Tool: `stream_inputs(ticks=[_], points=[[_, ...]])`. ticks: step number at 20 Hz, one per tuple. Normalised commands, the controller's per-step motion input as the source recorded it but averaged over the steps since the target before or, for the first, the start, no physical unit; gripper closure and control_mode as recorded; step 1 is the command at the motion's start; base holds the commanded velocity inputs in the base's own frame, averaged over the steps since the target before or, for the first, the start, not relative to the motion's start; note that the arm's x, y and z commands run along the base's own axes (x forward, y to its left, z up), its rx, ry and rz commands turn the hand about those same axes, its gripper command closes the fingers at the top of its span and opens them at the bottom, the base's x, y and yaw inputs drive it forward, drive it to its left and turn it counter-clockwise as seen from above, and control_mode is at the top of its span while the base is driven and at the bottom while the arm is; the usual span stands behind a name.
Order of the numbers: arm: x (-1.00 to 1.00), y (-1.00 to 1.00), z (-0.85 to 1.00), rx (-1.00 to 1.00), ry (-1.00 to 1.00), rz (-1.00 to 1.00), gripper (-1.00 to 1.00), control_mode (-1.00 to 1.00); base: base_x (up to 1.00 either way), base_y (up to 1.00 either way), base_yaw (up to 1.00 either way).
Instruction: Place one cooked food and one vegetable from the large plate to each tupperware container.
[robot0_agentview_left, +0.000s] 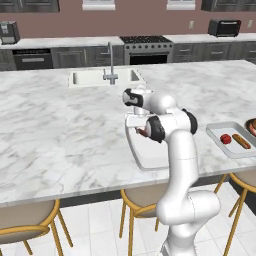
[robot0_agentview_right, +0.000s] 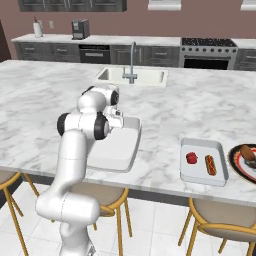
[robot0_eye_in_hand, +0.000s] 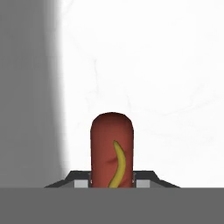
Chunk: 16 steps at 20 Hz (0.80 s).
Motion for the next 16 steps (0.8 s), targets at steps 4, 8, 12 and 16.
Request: stream_inputs(ticks=[4, 8, 12, 16], points=[[-0.39, -0.11, -0.29, 0.04, 0.00, -0.09, -1.00, -1.00, 0.00, 0.00, 0.00], [-0.36, -0.01, -0.20, 0.04, -0.05, -0.08, -1.00, -1.00, 0.00, 0.00, 0.00], [-0.19, 0.00, -0.10, 0.00, -0.17, -0.06, -1.00, -1.00, 0.00, 0.00, 0.00], [-0.40, 0.00, 0.61, 0.00, -0.21, -0.10, -1.00, -1.00, 0.00, 0.00, 0.00]])
